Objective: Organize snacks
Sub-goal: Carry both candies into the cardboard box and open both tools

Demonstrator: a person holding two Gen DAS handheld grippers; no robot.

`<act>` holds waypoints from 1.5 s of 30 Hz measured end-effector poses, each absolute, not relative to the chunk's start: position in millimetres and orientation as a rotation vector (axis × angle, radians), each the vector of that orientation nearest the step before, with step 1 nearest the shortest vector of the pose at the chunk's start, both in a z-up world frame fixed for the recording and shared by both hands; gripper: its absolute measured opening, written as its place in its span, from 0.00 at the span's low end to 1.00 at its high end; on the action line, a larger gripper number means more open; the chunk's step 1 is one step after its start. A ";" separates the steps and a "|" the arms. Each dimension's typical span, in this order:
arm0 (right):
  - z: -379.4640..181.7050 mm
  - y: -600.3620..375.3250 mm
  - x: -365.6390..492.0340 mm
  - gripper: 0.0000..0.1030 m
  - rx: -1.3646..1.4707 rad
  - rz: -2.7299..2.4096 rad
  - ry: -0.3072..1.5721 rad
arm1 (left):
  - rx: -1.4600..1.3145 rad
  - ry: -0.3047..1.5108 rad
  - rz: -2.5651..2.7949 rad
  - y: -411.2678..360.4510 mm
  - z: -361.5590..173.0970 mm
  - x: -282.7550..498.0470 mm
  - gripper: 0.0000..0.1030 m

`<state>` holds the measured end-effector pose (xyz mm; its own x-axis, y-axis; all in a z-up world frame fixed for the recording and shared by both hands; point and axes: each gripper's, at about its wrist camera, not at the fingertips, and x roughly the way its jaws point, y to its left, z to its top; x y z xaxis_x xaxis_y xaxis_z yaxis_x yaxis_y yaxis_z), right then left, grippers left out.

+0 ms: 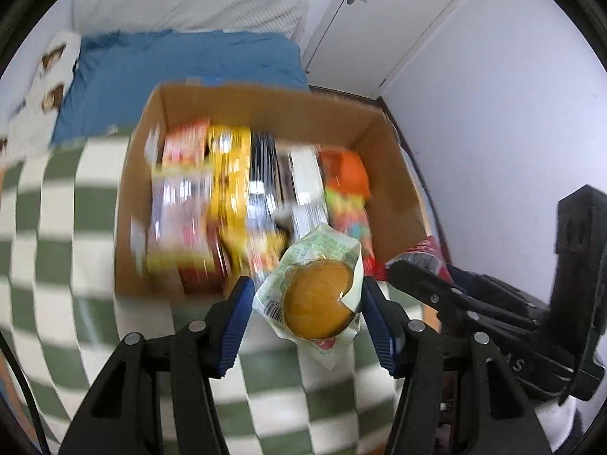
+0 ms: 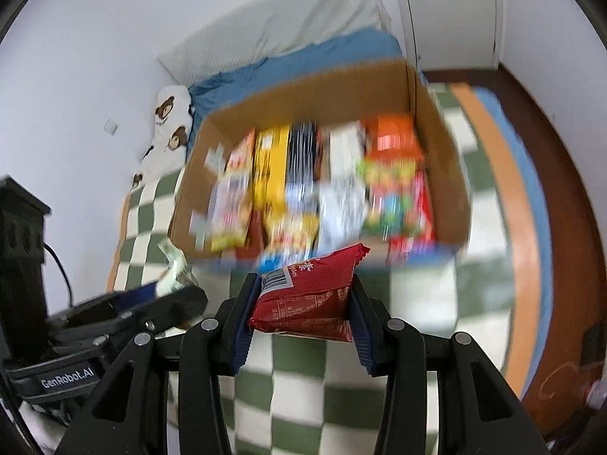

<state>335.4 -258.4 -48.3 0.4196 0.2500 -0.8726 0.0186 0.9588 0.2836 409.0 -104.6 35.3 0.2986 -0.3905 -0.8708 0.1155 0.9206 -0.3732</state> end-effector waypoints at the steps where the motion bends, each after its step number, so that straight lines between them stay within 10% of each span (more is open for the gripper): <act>1: -44.6 -261.0 353.3 0.45 0.252 0.139 1.130 | -0.247 1.234 -0.333 -105.0 29.9 424.8 0.53; 16: -111.3 -280.1 536.5 0.48 0.193 0.073 1.320 | -0.192 1.439 -0.184 -86.0 -61.6 579.6 0.60; 21: -131.5 -290.3 546.9 0.80 0.175 0.040 1.388 | -0.120 1.457 -0.144 -83.6 -71.6 577.5 0.90; 45: -109.4 -296.9 478.7 0.92 0.120 -0.023 1.315 | -0.068 1.289 -0.090 -62.2 -30.1 496.1 0.91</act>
<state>478.7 -296.9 -109.4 0.2538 0.0507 -0.9659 0.0849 0.9936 0.0744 496.1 -62.2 -30.1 0.2749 -0.1055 -0.9557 0.0289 0.9944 -0.1014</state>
